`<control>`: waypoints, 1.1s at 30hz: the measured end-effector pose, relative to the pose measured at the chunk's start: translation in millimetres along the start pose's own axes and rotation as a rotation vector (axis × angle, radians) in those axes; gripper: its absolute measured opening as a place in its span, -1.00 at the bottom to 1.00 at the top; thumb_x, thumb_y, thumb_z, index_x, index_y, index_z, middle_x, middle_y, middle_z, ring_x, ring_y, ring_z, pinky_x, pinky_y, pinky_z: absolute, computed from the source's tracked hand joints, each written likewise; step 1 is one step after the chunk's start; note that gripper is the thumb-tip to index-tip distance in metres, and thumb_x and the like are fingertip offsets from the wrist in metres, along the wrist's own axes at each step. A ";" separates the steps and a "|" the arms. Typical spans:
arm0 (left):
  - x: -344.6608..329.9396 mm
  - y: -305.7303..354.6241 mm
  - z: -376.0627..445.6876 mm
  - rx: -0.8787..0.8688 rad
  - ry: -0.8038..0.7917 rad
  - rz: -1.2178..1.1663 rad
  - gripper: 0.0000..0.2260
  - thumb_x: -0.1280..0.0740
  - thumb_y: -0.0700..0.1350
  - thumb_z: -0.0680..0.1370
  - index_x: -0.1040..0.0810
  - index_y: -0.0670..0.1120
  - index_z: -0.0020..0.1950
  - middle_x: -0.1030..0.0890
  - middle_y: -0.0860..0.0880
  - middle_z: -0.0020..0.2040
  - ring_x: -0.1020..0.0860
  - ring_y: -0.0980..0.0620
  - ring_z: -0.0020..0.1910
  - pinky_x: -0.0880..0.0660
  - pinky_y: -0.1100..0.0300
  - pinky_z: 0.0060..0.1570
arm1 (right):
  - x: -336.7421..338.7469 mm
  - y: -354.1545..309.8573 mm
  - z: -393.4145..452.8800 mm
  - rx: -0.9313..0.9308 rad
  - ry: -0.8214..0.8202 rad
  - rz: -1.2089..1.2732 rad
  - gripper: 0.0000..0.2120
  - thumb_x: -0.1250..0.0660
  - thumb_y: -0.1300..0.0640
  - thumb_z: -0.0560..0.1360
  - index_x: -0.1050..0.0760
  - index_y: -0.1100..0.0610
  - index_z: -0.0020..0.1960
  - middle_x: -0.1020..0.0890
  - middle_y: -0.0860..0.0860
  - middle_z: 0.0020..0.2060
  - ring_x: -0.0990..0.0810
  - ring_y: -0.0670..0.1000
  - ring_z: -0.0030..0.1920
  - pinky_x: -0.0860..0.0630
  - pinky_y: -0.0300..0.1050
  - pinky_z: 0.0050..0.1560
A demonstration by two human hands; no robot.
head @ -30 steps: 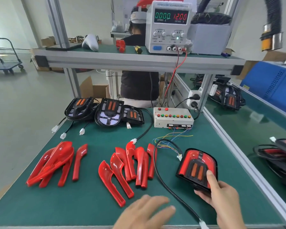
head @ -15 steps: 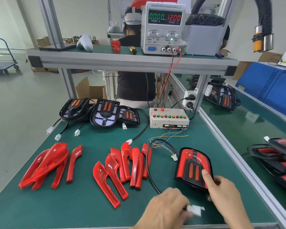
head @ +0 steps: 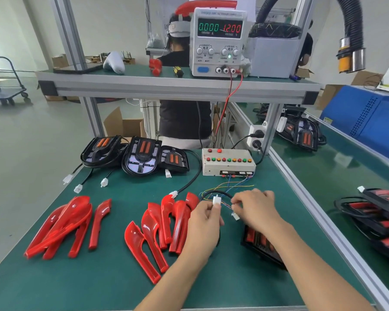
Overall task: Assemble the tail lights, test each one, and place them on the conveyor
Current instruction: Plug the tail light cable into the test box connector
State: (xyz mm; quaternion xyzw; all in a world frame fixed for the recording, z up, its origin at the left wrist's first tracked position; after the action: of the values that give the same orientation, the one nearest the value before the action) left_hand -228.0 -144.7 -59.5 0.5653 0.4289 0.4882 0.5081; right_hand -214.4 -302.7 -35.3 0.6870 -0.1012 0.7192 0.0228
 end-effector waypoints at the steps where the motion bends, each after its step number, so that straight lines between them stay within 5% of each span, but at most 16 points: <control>1: -0.1 0.2 2.8 0.024 0.018 -0.011 -0.73 -0.24 -0.05 0.69 -0.54 -0.19 -0.10 -0.55 0.04 -0.40 -0.31 0.16 -0.54 -0.25 0.30 -0.51 | -0.5 -3.9 8.6 0.024 -0.066 -0.072 -0.82 -0.27 -0.08 0.59 -0.62 -0.10 0.08 -0.68 -0.14 0.04 -0.52 0.04 0.20 -0.22 0.03 0.18; 4: 0.9 -2.8 2.5 0.059 0.051 -0.049 -0.75 -0.25 -0.09 0.68 -0.58 -0.22 -0.07 -0.55 0.04 -0.44 -0.29 0.18 -0.56 -0.23 0.35 -0.53 | -6.1 -15.9 24.5 0.060 -0.212 -0.221 -0.86 -0.34 -0.04 0.55 -0.51 0.00 -0.14 -0.59 -0.07 -0.16 -0.55 0.09 0.04 -0.22 0.05 0.09; 7: 3.3 -8.5 -1.0 0.071 0.060 -0.070 -0.77 -0.25 -0.08 0.68 -0.59 -0.16 -0.06 -0.58 0.05 -0.44 -0.31 0.18 -0.56 -0.25 0.36 -0.53 | -7.5 -19.5 32.2 0.076 -0.257 -0.235 -0.88 -0.33 0.08 0.55 -0.46 0.02 -0.16 -0.54 -0.02 -0.17 -0.59 0.10 0.09 -0.24 0.04 0.09; 9: 3.9 -12.0 0.9 0.088 0.054 -0.060 -0.78 -0.24 -0.07 0.68 -0.59 -0.15 -0.05 -0.61 0.03 -0.44 -0.28 0.17 -0.58 -0.23 0.36 -0.54 | -4.1 -14.1 36.0 0.058 -0.302 -0.062 -0.86 -0.38 0.04 0.54 -0.58 0.06 -0.16 -0.61 0.02 -0.15 -0.56 0.08 -0.01 -0.33 0.01 0.10; 14: -5.7 -17.3 9.6 0.176 -0.066 0.049 -0.76 -0.21 -0.08 0.68 -0.58 -0.13 -0.08 -0.65 -0.01 -0.43 -0.23 0.15 -0.60 -0.18 0.28 -0.56 | 10.3 -3.6 38.6 0.000 -0.330 0.556 -0.75 -0.47 -0.05 0.52 -0.71 0.13 -0.18 -0.66 -0.04 -0.36 -0.56 -0.12 -0.36 -0.44 -0.23 -0.24; 23: -20.7 -26.4 12.3 0.251 -0.123 -0.115 -0.80 -0.19 -0.07 0.71 -0.59 -0.09 0.08 -0.63 0.00 -0.39 -0.31 -0.01 -0.39 -0.26 0.20 -0.41 | 6.3 3.8 44.8 -0.034 -0.350 0.851 -0.75 -0.49 -0.11 0.50 -0.74 0.08 -0.11 -0.71 -0.09 -0.30 -0.63 -0.22 -0.36 -0.44 -0.25 -0.07; 28: -22.1 -25.7 11.7 0.212 -0.153 -0.118 -0.78 -0.18 -0.03 0.71 -0.60 -0.05 0.07 -0.62 0.01 -0.37 -0.42 0.04 -0.35 -0.32 0.19 -0.31 | 2.2 3.9 44.8 -0.014 -0.310 0.941 -0.82 -0.53 0.02 0.49 -0.72 0.15 -0.10 -0.77 0.06 -0.16 -0.68 -0.04 -0.17 -0.58 -0.09 0.15; 33: -23.9 -27.3 9.8 0.195 -0.162 -0.124 -0.81 -0.19 0.02 0.71 -0.56 0.00 0.09 -0.62 0.03 -0.34 -0.43 0.06 -0.33 -0.31 0.17 -0.26 | 3.2 4.5 42.8 -0.003 -0.297 0.981 -0.81 -0.52 0.03 0.50 -0.71 0.17 -0.09 -0.77 0.05 -0.17 -0.64 -0.08 -0.22 -0.54 -0.30 -0.08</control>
State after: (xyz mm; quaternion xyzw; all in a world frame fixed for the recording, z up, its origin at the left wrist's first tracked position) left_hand -221.7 -166.4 -89.4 0.6220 0.4660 0.3646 0.5128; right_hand -173.2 -315.0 -31.1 0.6534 -0.4149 0.5396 -0.3312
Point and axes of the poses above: each hand's wrist, its own z-axis towards the middle knuckle, its own x-axis out of the back of the hand, y = z × x, the point moved 1 cm from there along z, towards the middle knuckle
